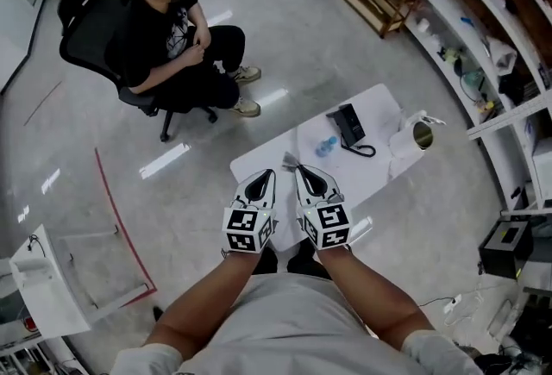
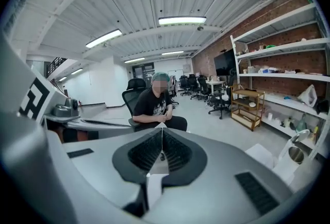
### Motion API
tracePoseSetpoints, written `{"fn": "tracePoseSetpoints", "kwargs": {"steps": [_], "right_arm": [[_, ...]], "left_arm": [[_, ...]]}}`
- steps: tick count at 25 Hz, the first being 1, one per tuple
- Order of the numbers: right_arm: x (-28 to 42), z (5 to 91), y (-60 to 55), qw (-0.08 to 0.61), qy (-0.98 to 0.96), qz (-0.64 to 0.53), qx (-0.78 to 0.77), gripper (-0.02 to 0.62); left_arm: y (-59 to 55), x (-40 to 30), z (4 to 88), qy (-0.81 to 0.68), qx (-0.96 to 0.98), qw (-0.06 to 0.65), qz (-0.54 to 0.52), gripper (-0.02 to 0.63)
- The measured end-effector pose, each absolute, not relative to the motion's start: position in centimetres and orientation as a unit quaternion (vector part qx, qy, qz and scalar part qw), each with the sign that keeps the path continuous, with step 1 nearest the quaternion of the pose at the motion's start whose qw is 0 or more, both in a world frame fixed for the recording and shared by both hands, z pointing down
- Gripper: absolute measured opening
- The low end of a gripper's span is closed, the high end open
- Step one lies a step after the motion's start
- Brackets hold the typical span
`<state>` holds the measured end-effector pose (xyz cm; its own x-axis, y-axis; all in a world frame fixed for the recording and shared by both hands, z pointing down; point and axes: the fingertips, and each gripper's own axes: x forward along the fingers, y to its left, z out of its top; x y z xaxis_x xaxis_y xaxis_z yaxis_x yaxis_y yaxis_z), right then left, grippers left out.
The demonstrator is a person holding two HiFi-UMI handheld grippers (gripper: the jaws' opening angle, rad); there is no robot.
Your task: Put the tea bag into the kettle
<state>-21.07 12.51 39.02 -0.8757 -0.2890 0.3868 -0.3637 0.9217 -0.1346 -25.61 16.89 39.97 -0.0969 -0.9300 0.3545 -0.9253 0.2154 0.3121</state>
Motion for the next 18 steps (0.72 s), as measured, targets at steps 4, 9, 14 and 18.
{"fn": "tracePoseSetpoints", "kwargs": {"steps": [4,9,14,18], "right_arm": [[-19.5,37.9,12.6,0.174,-0.957,0.104,0.205,0.012],[-15.4,37.6,11.1,0.163,-0.942,0.111,0.273,0.012],[-9.2,37.6,9.1,0.155,-0.921,0.119,0.337,0.012],[-3.0,37.6,7.2,0.148,-0.903,0.129,0.383,0.012]], "left_arm": [[16.0,-24.0,38.5,-0.712,0.661,0.239,-0.007,0.008],[13.3,-20.7,38.1,-0.663,0.709,0.242,0.004,0.008],[10.7,-15.2,37.8,-0.616,0.751,0.239,0.021,0.008],[8.4,-9.0,37.4,-0.577,0.783,0.227,0.039,0.008]]}}
